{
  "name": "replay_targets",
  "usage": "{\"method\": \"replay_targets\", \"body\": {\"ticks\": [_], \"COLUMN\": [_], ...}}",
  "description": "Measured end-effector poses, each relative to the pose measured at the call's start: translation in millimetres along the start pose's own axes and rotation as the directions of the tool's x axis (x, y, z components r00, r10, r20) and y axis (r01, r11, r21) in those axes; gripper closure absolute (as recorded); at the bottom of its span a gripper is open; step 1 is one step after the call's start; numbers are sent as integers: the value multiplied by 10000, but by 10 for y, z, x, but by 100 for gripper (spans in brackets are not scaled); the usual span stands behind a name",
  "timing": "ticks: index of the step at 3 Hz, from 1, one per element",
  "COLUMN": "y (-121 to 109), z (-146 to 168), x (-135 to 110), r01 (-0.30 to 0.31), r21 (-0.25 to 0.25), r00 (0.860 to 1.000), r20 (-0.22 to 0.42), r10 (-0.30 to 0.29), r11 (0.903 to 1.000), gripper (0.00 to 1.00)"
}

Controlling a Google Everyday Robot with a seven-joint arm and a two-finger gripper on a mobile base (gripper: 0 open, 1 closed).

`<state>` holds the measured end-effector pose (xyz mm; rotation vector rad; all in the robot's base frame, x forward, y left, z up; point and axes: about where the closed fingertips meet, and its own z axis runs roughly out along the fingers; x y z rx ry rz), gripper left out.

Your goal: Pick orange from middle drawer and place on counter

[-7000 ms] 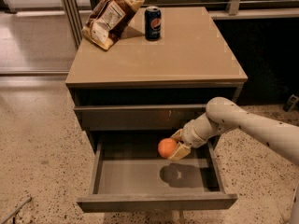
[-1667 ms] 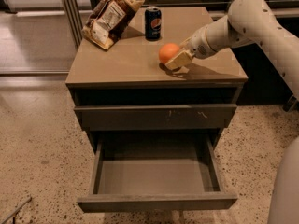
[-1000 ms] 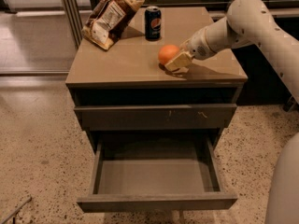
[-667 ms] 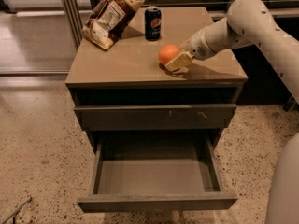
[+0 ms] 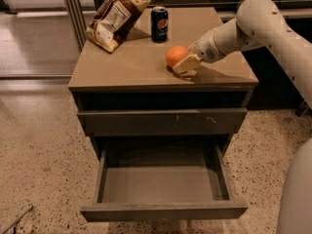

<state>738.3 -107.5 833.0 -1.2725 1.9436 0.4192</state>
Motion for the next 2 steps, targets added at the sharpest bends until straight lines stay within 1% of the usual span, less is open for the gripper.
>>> {"method": "replay_targets", "body": {"ticks": [1, 2], "y": [1, 1], "z": [3, 3], "x": [0, 0], "r01": [0, 0], "r21": [-5, -5], "r00": [10000, 10000], "r20": [-1, -1], "r10": [0, 0], "r11": [10000, 10000], "gripper": [0, 0]}}
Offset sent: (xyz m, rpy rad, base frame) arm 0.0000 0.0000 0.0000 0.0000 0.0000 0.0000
